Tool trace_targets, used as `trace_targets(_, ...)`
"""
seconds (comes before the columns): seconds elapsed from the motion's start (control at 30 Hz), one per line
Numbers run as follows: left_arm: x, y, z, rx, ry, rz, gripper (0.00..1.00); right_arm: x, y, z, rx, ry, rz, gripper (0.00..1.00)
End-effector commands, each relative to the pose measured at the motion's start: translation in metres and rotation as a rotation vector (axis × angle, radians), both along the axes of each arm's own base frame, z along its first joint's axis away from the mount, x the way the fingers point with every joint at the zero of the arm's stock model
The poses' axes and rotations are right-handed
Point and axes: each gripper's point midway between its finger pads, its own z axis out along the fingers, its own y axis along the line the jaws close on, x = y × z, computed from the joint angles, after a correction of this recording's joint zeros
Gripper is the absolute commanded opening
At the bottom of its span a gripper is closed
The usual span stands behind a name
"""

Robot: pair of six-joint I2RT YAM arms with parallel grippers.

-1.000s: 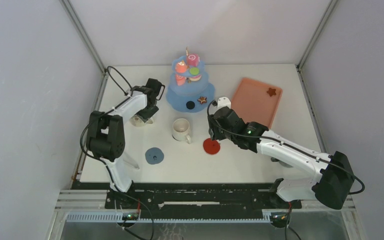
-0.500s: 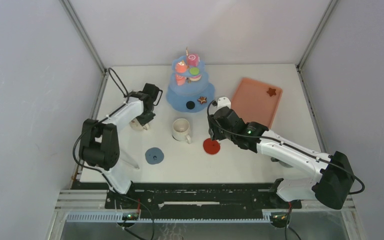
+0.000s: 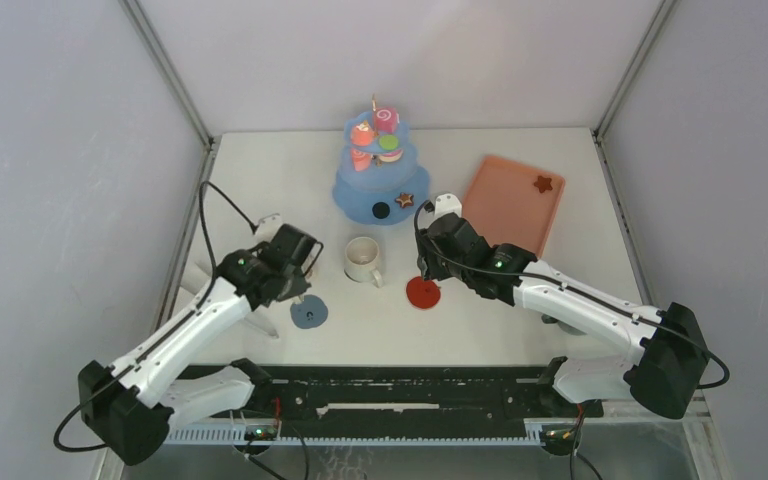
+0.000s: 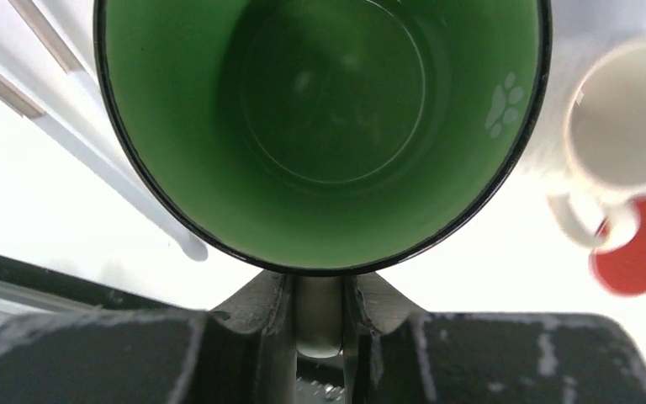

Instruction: Serve the afternoon tea

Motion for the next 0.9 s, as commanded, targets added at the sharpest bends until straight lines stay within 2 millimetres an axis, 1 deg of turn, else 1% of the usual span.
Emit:
trace_targets(0.0, -0.019, -0.008, -0.004, -0.014, -0.055, -0.07, 0.0, 0.006, 0.004, 0.013, 0.04, -0.049, -0.014, 0.52)
trace_targets(0.07, -0.025, -0.016, -0.011, -0.027, -0.064, -0.123, 0.0, 0.007, 0.005, 0.014, 0.042, -0.051, -0.014, 0.52)
trace_targets(0.13, -0.032, -0.018, -0.023, -0.015, -0.044, -0.149, 0.0, 0.006, 0.006, 0.014, 0.046, -0.051, -0.01, 0.52)
trace_targets(0.3, -0.042, -0.024, -0.031, 0.033, -0.017, -0.181, 0.0, 0.001, 0.005, 0.015, 0.036, -0.052, -0.017, 0.52)
trace_targets(0.43, -0.043, -0.029, -0.037, 0.031, -0.019, -0.188, 0.0, -0.002, 0.005, 0.012, 0.034, -0.047, -0.02, 0.52)
trace_targets(0.77, -0.046, -0.02, -0.046, 0.055, -0.016, -0.152, 0.0, -0.004, 0.005, 0.01, 0.03, -0.044, -0.021, 0.52)
trace_targets(0.87, -0.047, -0.021, -0.051, 0.053, -0.007, -0.15, 0.0, -0.004, 0.007, 0.01, 0.031, -0.041, -0.018, 0.52)
